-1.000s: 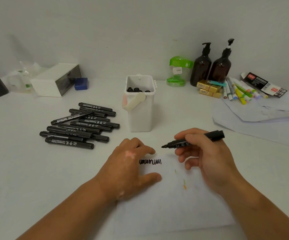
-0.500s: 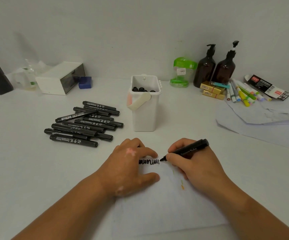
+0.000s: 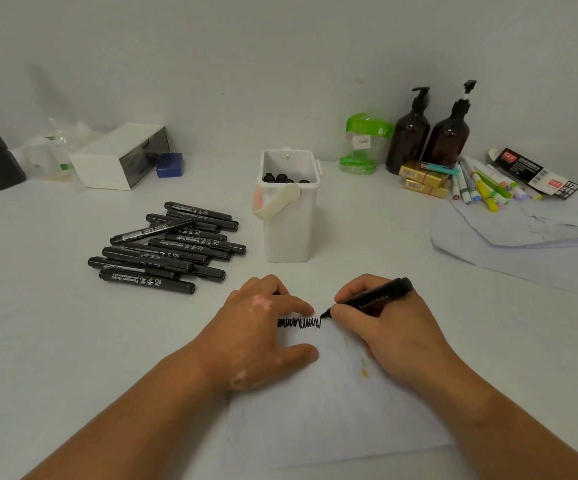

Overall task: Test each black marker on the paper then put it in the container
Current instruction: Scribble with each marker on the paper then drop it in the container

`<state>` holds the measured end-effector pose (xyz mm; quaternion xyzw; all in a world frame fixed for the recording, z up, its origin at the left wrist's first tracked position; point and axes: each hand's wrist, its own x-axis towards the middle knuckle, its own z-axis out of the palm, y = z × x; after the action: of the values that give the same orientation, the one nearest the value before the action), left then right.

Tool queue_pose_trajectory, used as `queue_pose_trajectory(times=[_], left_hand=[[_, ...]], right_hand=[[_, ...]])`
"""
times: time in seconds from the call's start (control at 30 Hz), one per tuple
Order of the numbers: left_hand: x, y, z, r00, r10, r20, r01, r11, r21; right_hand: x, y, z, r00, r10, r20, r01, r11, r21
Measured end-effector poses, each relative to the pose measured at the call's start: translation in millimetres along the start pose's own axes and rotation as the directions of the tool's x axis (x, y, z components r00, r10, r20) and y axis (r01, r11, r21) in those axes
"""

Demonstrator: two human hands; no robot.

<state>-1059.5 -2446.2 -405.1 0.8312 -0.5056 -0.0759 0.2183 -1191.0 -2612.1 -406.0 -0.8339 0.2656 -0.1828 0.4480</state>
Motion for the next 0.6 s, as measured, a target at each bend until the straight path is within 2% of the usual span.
queue_pose_trajectory(times=[0.6], left_hand=[[-0.3,0.4,-1.3,1.0,-0.007,0.009,0.007,1.0,-0.009]], right_hand=[[1.9,0.6,-1.9,1.0,0.001,-0.01,-0.001,0.999,-0.05]])
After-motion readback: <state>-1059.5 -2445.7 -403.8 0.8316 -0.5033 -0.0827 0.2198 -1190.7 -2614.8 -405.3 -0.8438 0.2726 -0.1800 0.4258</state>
